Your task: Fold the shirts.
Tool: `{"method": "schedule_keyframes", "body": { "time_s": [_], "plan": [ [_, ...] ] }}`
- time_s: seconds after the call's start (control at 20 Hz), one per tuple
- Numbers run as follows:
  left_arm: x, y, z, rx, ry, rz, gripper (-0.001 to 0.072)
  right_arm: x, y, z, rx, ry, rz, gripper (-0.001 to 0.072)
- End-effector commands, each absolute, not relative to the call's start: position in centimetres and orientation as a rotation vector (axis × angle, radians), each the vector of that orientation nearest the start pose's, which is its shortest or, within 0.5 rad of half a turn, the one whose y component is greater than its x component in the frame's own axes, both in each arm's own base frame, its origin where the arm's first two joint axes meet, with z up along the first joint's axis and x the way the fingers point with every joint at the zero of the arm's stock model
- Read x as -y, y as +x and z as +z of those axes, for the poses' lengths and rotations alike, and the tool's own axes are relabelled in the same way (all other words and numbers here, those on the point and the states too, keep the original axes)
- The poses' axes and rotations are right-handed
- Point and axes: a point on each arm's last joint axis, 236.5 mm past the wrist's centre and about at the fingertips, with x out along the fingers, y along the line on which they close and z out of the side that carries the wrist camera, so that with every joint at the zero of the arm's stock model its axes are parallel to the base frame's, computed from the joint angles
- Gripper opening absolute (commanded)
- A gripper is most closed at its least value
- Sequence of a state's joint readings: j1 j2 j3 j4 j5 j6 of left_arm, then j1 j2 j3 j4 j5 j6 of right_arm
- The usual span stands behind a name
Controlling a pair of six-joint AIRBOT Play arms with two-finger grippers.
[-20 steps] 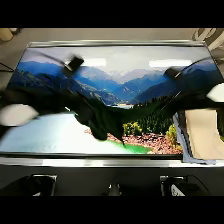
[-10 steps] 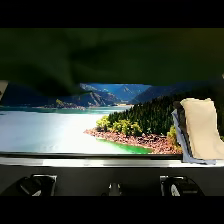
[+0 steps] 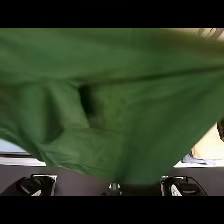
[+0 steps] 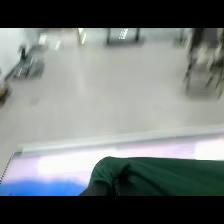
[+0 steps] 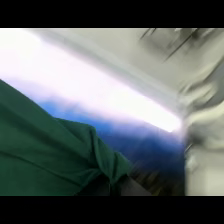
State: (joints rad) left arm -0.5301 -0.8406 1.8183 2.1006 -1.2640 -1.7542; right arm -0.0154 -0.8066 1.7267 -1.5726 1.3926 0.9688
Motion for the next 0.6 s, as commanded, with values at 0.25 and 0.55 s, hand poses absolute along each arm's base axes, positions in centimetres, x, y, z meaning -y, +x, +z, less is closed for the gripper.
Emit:
{"method": "schedule_keyframes", "body": {
  "time_s": [0.25,0.55],
  "plan": [
    [9.2,38.3,9.4,-0.976,0.092,-0.017,0.0026,-2.9,42.7,9.1,-1.044,-0.325,0.372,0.0024],
    [9.4,43.7,2.4,-1.136,-0.239,-0.002,0.0028,-6.0,47.4,5.0,-0.996,-0.124,0.407,0.0023]
  ]
}}
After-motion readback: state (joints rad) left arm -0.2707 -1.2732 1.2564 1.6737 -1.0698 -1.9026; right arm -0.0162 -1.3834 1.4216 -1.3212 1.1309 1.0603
